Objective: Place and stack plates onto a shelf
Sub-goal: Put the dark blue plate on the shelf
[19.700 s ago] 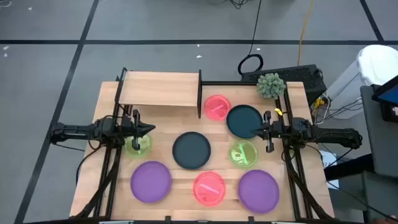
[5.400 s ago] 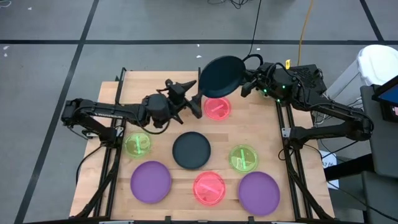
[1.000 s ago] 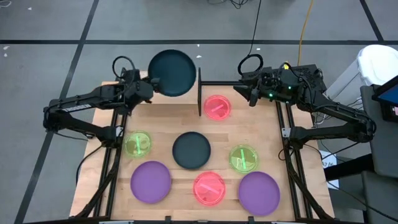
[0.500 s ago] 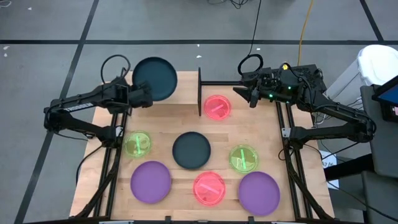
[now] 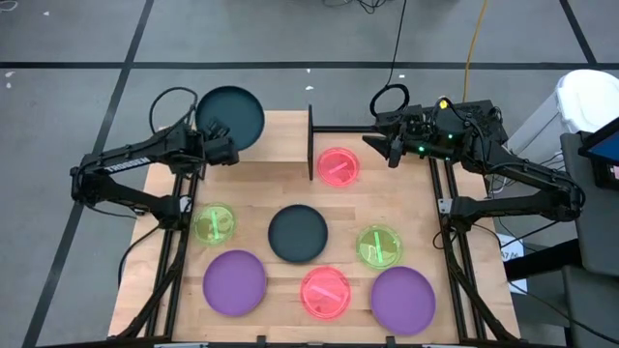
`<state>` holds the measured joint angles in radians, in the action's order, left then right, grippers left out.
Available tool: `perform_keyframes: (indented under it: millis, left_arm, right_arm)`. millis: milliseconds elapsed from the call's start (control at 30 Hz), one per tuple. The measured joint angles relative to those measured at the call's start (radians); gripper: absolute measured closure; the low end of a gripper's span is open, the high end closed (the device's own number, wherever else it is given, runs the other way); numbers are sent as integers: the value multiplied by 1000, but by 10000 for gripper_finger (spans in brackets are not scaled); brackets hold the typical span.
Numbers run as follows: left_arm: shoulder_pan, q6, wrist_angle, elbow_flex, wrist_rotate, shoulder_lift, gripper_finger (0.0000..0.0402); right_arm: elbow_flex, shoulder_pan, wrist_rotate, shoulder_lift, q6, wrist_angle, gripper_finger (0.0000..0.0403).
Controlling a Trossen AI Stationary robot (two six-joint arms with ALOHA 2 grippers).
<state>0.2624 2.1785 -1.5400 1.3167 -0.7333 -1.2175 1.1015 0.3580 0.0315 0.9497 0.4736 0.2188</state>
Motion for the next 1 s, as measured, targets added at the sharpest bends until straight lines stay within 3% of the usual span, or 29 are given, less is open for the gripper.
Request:
perform_keyframes:
  millis: [267, 500, 833, 1000]
  left_arm:
    - [64, 25, 127, -1, 27, -24, 392]
    - [152, 30, 56, -1, 90, -24, 392]
    - [142, 43, 3, -91, 173, -15, 392]
    - [105, 56, 104, -137, 174, 1, 392]
  right_arm:
    - [0, 0, 0, 0, -3, 0, 131]
    - [0, 0, 0, 0, 11, 2, 131]
    - [0, 0, 0, 0, 10, 3, 131]
    - [0, 0, -2, 1, 10, 3, 131]
